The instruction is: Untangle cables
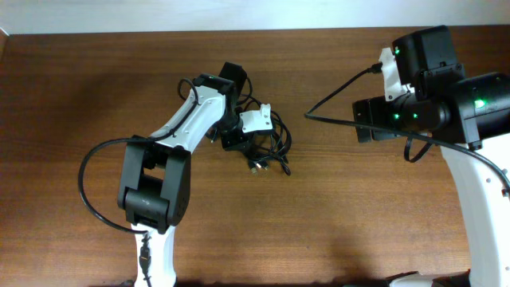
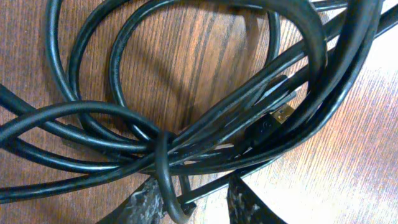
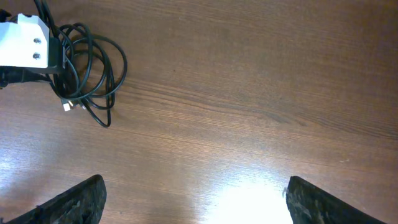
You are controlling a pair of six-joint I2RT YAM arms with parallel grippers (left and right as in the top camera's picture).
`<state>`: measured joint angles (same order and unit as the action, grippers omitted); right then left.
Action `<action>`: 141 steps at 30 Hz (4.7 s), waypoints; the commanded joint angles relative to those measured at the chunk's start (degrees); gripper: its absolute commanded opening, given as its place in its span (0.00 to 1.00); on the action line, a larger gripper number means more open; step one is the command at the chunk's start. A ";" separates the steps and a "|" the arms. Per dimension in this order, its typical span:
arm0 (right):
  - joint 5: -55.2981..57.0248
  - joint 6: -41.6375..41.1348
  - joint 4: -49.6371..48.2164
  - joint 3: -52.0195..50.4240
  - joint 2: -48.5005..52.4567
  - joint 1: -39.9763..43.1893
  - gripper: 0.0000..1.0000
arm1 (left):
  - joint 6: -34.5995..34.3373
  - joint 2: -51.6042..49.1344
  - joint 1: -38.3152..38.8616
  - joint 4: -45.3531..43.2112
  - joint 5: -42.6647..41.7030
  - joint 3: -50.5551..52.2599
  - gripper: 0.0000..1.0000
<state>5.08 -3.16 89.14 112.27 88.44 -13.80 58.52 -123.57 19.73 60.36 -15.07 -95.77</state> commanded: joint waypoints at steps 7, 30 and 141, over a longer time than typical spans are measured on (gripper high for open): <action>0.04 -0.26 0.00 -0.37 0.44 -0.04 0.92 | 0.07 -1.16 0.15 -0.02 -2.14 -0.81 0.18; 0.11 -0.24 -1.20 -0.37 0.44 -0.04 0.92 | -10.62 24.87 0.11 1.88 -5.53 -7.91 0.00; -1.66 -8.61 -28.41 -2.10 21.68 39.67 0.04 | -18.21 48.52 -24.37 9.18 -0.17 -7.89 0.00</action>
<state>3.68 -10.13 60.97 110.39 110.76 24.08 40.86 -76.34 -4.82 69.69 -14.72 -103.02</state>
